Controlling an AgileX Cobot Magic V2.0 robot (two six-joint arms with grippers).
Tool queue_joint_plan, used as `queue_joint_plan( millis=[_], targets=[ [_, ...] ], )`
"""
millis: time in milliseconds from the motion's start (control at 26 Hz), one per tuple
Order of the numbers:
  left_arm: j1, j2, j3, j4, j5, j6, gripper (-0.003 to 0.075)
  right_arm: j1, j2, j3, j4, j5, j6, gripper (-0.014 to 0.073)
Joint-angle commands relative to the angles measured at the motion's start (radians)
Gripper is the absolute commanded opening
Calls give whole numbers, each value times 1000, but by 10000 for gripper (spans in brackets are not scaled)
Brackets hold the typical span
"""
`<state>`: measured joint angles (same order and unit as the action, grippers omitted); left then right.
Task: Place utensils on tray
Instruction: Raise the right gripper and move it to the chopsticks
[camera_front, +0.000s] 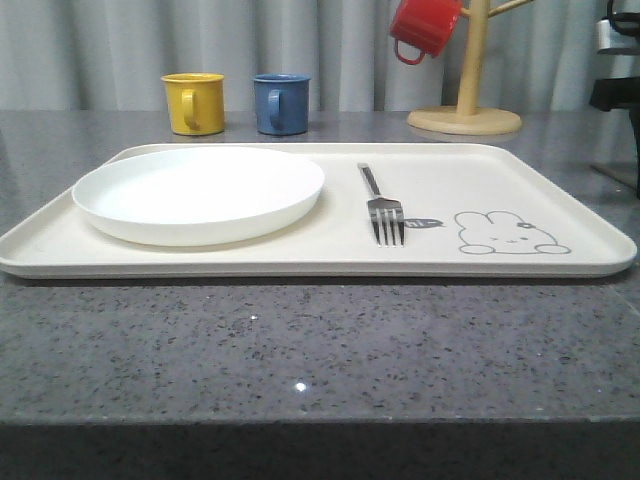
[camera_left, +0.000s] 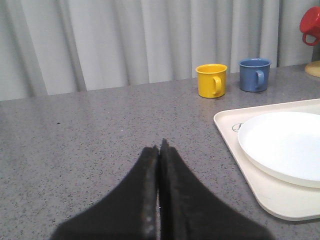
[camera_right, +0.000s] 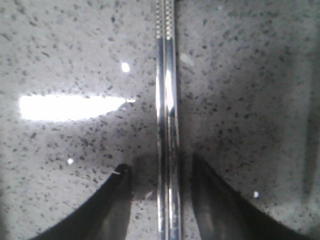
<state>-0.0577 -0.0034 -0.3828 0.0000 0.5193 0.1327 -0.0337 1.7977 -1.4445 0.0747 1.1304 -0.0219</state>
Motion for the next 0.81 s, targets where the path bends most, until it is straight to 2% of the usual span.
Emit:
queue_joint_plan(
  millis=[0, 154, 462, 616, 770],
  targets=[
    [0, 12, -26, -5, -92, -12, -19, -7, -40, -22, 5, -26, -13, 318],
    [0, 12, -26, -5, -92, -12, -19, -7, -38, -22, 3, -24, -13, 246],
    [0, 12, -26, -5, -92, -12, -19, -7, -39, -25, -6, -6, -13, -25],
    [0, 12, -26, -5, -92, -12, -19, -7, -63, -31, -16, -2, 12, -30],
    [0, 12, -26, -5, -92, -12, -19, -3, -96, -66, -17, 51, 116, -30]
  ],
)
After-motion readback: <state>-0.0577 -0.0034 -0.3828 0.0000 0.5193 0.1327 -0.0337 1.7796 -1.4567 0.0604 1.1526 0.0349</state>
